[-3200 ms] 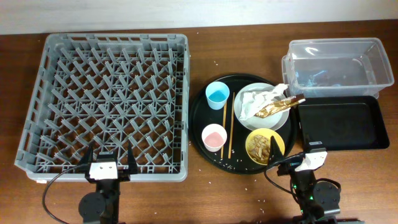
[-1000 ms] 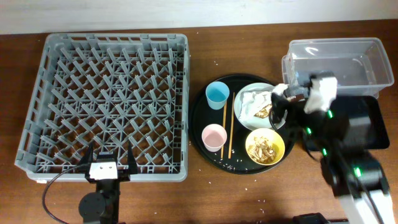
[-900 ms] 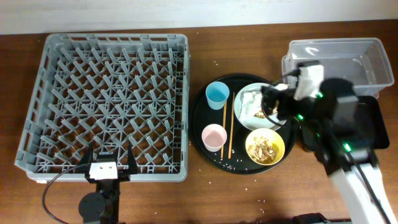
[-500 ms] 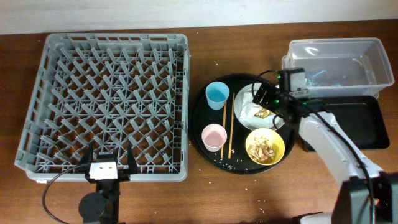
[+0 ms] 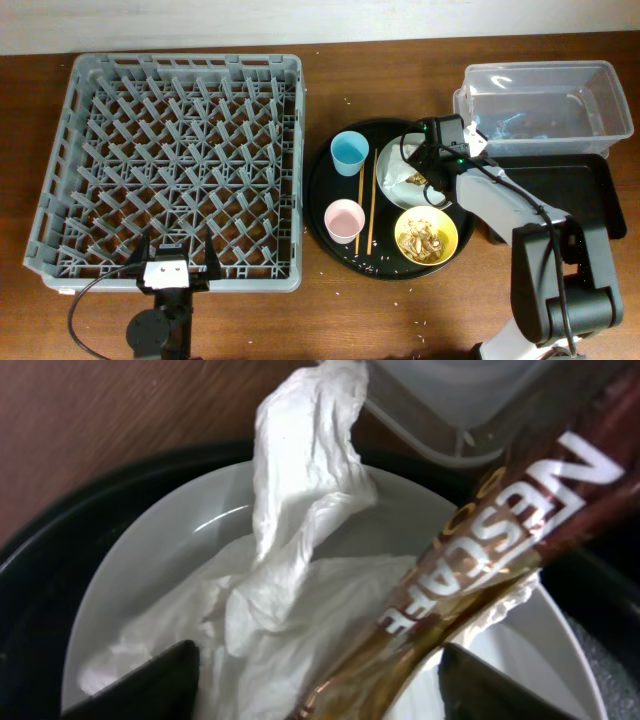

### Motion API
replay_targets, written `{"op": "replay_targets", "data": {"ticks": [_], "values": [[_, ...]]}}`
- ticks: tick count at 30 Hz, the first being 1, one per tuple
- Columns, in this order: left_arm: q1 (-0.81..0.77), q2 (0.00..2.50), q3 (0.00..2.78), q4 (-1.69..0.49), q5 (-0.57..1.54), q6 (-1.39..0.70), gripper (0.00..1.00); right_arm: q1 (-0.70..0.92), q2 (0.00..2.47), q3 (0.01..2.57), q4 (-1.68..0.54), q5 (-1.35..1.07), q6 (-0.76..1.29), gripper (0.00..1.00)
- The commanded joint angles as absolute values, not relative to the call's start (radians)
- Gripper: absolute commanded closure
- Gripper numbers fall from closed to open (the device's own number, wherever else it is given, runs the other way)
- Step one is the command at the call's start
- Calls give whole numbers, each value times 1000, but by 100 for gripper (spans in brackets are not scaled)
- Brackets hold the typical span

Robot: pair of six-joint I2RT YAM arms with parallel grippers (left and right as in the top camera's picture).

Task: Sort waste into correct bins and load items into the dishwasher rack
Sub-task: 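Grasp the tissue and gold Nescafé wrapper with the right gripper, then carry the trash to the clear bin and release it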

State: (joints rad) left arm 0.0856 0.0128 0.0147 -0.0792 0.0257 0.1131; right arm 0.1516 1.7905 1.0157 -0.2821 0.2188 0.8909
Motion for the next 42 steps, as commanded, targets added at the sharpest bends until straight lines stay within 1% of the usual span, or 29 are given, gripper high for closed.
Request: {"op": "replay_targets", "data": {"ticks": [1, 3, 5, 6, 9, 10, 14, 17, 20, 22, 24, 27, 32, 35, 39, 40, 41, 42], "values": [[88, 6, 9, -81, 19, 129, 1, 157, 1837, 1029, -279, 240, 903, 41], [88, 6, 9, -81, 19, 129, 1, 157, 1855, 1029, -279, 236, 903, 47], [88, 6, 9, -81, 19, 129, 1, 157, 1860, 1029, -279, 234, 903, 49], [88, 6, 9, -81, 19, 129, 1, 157, 1860, 1029, -280, 232, 903, 53], [88, 6, 9, -81, 19, 129, 1, 157, 1860, 1029, -286, 201, 902, 90], [88, 6, 9, -81, 19, 129, 1, 157, 1858, 1029, -282, 175, 890, 96], [88, 6, 9, -81, 19, 129, 1, 157, 1833, 1091, -321, 82, 792, 96], [88, 6, 9, -81, 19, 129, 1, 157, 1757, 1190, -433, 81, 695, 96], [88, 6, 9, -81, 19, 129, 1, 149, 1639, 1343, -570, 80, 600, 96], [88, 6, 9, -81, 19, 129, 1, 126, 1579, 1402, -598, 92, 579, 96], [88, 6, 9, -81, 19, 129, 1, 77, 1540, 1414, -584, 128, 580, 96], [88, 6, 9, -81, 19, 129, 1, -2, 1543, 1414, -569, 183, 580, 96], [88, 6, 9, -81, 19, 129, 1, -175, 1648, 1414, -500, 203, 580, 96], [88, 6, 9, -81, 19, 129, 1, -204, 1716, 1414, -453, 203, 580, 96], [88, 6, 9, -81, 19, 129, 1, -205, 1811, 1414, -364, 203, 580, 96], [88, 6, 9, -81, 19, 129, 1, -205, 1824, 1414, -349, 203, 580, 90], [88, 6, 9, -81, 19, 129, 1, -205, 1830, 1414, -342, 204, 580, 52], [88, 6, 9, -81, 19, 129, 1, -205, 1830, 1414, -339, 203, 579, 6]]}}
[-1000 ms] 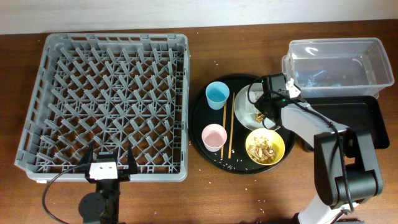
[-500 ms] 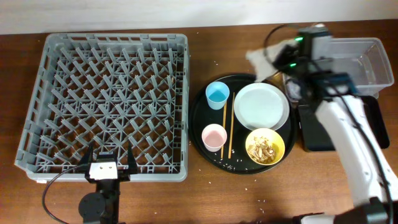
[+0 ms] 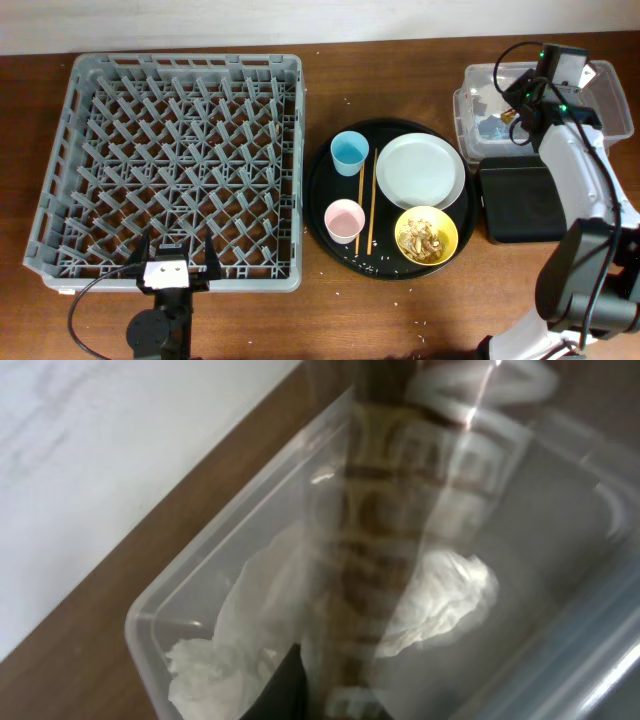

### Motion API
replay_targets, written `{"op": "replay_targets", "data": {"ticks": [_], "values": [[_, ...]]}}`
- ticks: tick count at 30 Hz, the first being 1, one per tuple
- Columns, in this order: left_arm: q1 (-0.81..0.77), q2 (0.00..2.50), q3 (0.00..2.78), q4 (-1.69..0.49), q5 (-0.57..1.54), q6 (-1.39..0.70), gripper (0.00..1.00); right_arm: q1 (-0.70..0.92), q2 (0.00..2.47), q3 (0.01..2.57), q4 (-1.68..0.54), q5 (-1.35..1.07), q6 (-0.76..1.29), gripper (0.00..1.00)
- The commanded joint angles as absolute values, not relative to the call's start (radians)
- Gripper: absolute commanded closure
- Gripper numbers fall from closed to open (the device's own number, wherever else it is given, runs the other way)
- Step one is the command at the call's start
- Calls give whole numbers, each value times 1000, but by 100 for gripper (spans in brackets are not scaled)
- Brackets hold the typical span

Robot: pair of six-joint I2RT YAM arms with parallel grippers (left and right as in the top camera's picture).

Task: Sort waste into correct bins and load items into the dishwasher rack
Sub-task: 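Carry the trash to the clear bin and release it, then grasp the yellow bowl with the right gripper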

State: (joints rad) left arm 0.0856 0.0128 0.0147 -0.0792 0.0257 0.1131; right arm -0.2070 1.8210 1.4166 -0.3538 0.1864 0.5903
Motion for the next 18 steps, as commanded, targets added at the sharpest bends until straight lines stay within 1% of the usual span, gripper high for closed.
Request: {"op": "replay_targets", "data": {"ticks": [1, 4, 7, 9, 10, 12, 14, 15, 18], "values": [[88, 6, 9, -81, 19, 129, 1, -205, 1822, 1416, -348, 196, 579, 2], [88, 6, 9, -81, 19, 129, 1, -205, 1739, 1434, -418, 95, 527, 2], [88, 6, 9, -81, 19, 129, 1, -201, 1606, 1443, -523, -12, 466, 1], [88, 6, 9, -81, 19, 129, 1, -190, 1510, 1443, -638, -112, 440, 1], [88, 6, 9, -81, 19, 129, 1, -175, 1462, 1443, -729, -194, 423, 2], [88, 6, 9, -81, 19, 129, 1, -128, 1418, 1443, -855, -300, 423, 16], [88, 6, 9, -81, 19, 129, 1, -47, 1408, 1443, -958, -286, 422, 31], [88, 6, 9, -81, 19, 129, 1, 19, 1414, 1439, -1014, -242, 423, 34], [88, 6, 9, -81, 19, 129, 1, 176, 1443, 1405, -1101, -107, 423, 34]]}}
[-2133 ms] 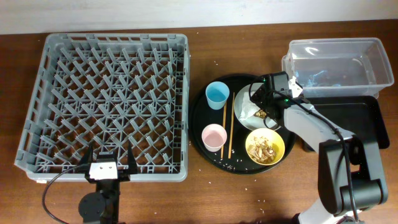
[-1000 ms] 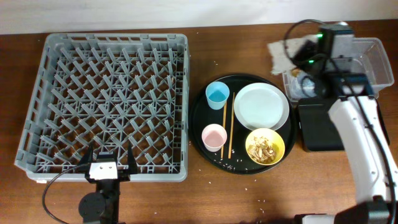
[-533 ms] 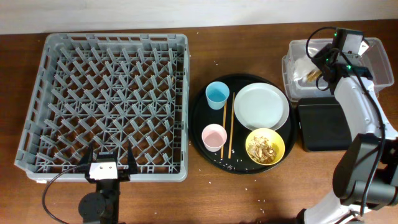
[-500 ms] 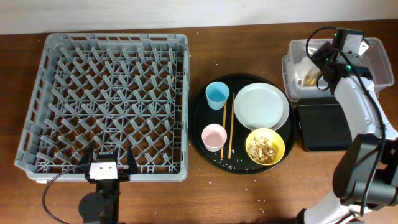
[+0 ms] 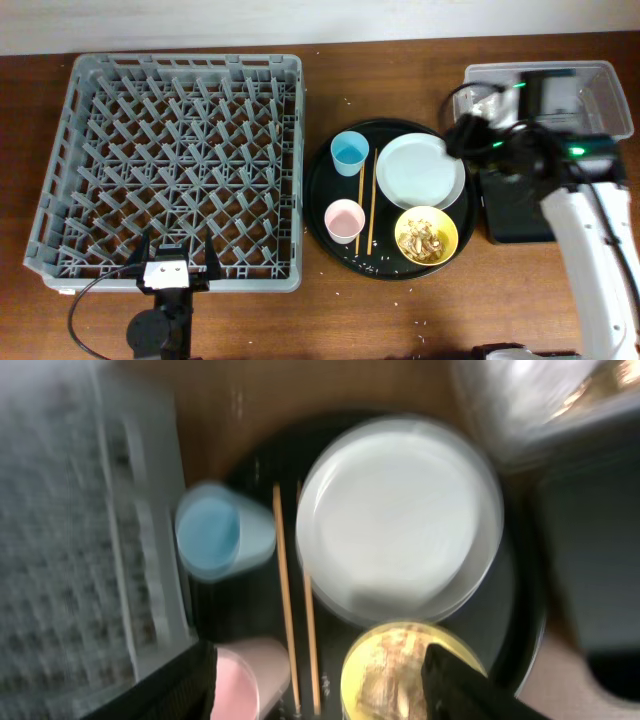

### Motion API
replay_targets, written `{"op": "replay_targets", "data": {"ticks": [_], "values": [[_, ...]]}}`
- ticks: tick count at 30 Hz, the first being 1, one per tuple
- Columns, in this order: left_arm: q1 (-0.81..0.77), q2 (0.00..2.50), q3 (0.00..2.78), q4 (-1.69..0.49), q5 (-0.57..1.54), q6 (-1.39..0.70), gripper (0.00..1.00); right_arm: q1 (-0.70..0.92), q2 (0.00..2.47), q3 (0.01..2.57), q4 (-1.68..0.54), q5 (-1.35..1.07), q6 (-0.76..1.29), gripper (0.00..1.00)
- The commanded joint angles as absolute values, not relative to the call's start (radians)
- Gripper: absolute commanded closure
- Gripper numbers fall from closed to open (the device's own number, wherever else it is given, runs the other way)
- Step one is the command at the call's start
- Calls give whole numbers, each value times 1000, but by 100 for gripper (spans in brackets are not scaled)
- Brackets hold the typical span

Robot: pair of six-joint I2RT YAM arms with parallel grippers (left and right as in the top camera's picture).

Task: Sort waste into correct bins and load items into the dishwasher rack
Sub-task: 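Grasp the yellow bowl with the right gripper, then tip the yellow bowl's food scraps onto the black tray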

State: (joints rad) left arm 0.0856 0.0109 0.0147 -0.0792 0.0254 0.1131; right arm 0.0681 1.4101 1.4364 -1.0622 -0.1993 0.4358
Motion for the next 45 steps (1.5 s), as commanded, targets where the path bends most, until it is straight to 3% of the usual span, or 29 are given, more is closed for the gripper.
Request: {"op": "replay_targets", "data": {"ticks": [1, 6, 11, 15, 16, 20, 23, 25, 28, 35, 39, 42, 45], "values": [[88, 6, 9, -81, 19, 129, 1, 222, 1460, 1389, -1117, -57, 423, 34], [88, 6, 9, -81, 19, 129, 1, 355, 1595, 1306, -1118, 23, 427, 41], [88, 6, 9, -81, 19, 129, 1, 388, 1745, 1299, -1118, 8, 427, 42], [88, 6, 9, -81, 19, 129, 1, 409, 1843, 1299, -1134, -31, 427, 49], [88, 6, 9, -81, 19, 129, 1, 419, 1853, 1298, -1133, -45, 427, 54], [88, 6, 9, -81, 19, 129, 1, 434, 1854, 1259, -1112, -41, 480, 56], [88, 6, 9, -81, 19, 129, 1, 434, 1854, 1217, -1095, -41, 480, 66], [88, 6, 9, -81, 19, 130, 1, 434, 1854, 1211, -1082, -41, 480, 83], [88, 6, 9, -81, 19, 129, 1, 434, 1854, 1211, -1081, -40, 479, 96], [88, 6, 9, -81, 19, 129, 1, 425, 1758, 1333, -1169, -41, 425, 96], [88, 6, 9, -81, 19, 129, 1, 309, 1585, 1428, -1222, -41, 370, 96], [88, 6, 9, -81, 19, 129, 1, 125, 1475, 1428, -1212, -74, 300, 96], [88, 6, 9, -81, 19, 129, 1, -102, 1446, 1427, -1151, -307, 132, 96]]}}
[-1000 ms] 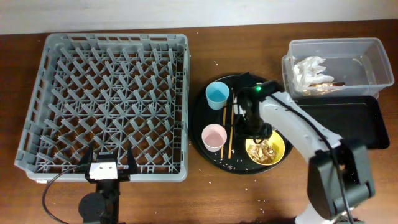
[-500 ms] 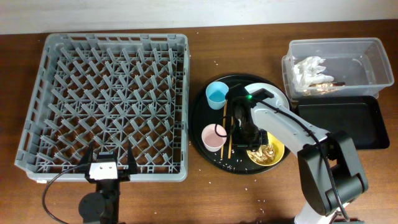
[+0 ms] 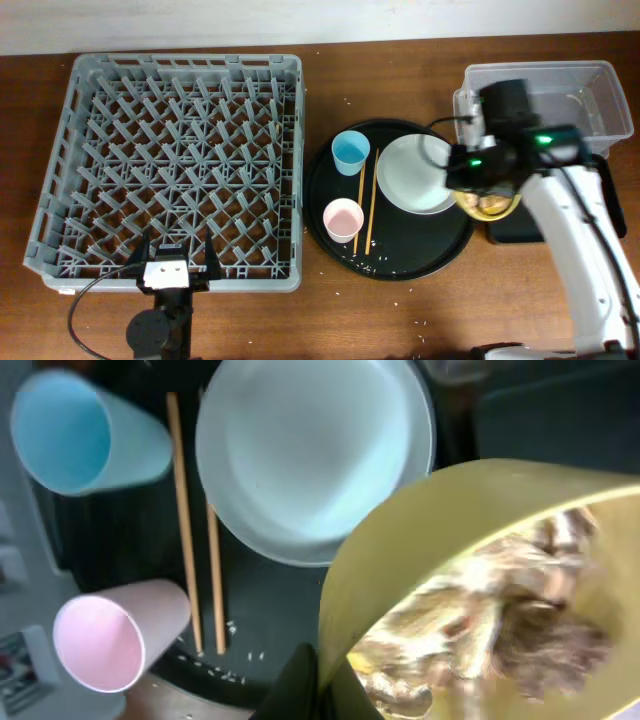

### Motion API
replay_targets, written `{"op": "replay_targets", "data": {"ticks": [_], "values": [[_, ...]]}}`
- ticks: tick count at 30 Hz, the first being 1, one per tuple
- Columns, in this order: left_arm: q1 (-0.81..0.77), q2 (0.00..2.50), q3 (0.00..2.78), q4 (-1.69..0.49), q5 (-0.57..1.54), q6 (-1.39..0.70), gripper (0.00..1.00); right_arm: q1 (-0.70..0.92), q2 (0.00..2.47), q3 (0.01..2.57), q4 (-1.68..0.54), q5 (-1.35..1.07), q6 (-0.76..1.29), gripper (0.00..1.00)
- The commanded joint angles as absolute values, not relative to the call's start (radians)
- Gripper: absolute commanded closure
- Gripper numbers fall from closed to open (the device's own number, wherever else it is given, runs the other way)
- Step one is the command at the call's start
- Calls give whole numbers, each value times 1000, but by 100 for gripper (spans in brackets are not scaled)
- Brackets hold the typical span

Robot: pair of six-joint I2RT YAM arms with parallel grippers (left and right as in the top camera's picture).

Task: Sort waste into correct bins and load items into the dishwasher rack
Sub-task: 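Tip the yellow bowl's food scraps onto the black tray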

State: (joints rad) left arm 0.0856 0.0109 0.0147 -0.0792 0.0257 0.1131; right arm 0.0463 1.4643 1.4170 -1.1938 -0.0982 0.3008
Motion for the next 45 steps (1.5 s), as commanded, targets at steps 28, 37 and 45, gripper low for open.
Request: {"op": "replay_targets", "data": {"ticks": [28, 37, 45], "values": [[88, 6, 9, -81, 19, 129, 1, -860, 1797, 999, -545, -1552, 246, 96], [88, 6, 9, -81, 19, 129, 1, -839, 1541, 1000, -710, -1536, 172, 96], [88, 6, 9, -81, 19, 129, 1, -178, 1179, 1000, -798, -720, 229, 96]]}}
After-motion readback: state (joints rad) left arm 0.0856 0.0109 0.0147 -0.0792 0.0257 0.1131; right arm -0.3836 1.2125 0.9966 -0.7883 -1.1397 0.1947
